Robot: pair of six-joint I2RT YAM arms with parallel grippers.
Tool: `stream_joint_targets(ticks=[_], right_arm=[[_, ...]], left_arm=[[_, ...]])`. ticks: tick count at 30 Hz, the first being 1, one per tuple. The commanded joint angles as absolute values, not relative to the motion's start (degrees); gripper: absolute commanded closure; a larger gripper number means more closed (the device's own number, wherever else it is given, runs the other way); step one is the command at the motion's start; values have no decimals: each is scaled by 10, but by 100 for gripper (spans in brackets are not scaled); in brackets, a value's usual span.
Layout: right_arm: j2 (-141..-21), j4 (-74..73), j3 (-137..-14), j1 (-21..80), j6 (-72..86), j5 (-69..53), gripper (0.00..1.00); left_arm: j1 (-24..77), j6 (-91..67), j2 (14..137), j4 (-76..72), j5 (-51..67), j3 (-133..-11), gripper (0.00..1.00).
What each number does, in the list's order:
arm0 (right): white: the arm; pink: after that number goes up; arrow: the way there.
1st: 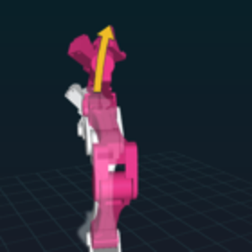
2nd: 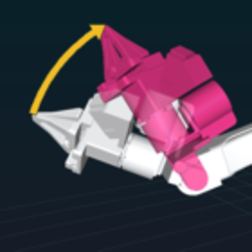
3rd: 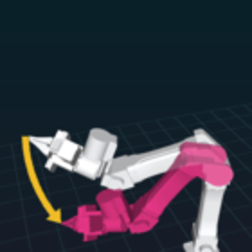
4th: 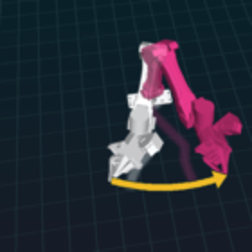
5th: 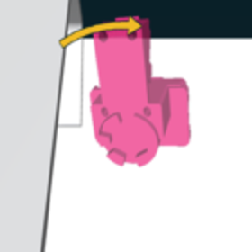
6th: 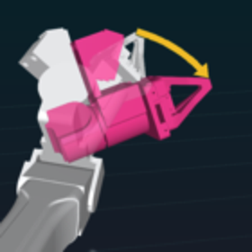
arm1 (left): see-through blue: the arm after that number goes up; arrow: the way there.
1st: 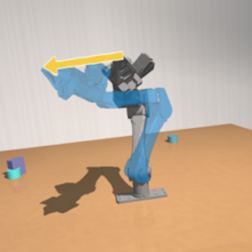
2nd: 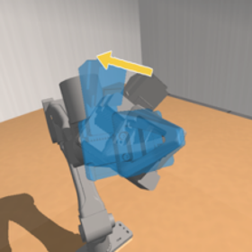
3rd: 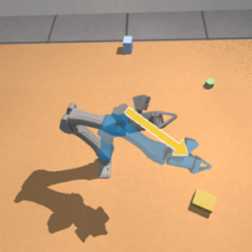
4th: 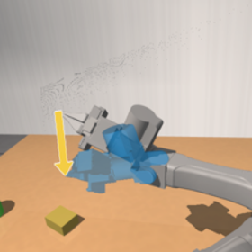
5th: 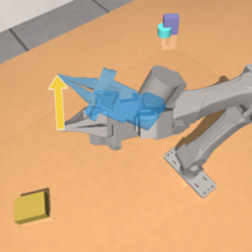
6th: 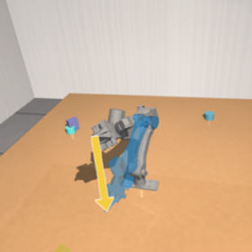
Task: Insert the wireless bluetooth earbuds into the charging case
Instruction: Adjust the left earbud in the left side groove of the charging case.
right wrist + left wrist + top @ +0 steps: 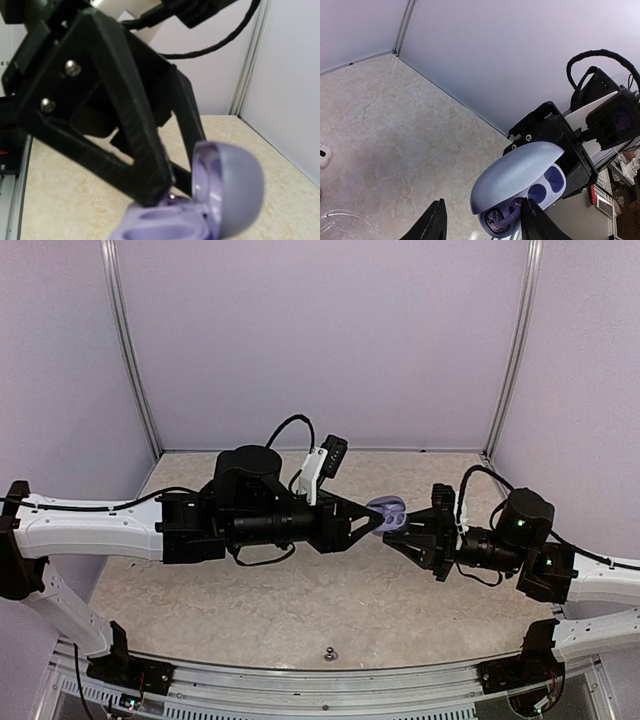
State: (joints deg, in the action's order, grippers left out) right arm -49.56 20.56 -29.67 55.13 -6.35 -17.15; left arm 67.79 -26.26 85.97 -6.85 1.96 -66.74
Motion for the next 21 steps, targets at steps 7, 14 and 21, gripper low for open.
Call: stream_joint_targets(ticks=[7,14,21], right_arm=[[-482,259,-300,558,-58,-186,100],[-482,258,-290,558,-56,-175,100],[-493,257,-285,558,-54,-173,100]], left_arm=[[689,-229,889,-2,-26,-698,48],[690,-207,859,-26,-21,-696,38],[686,-194,793,-103,38,-647,23]])
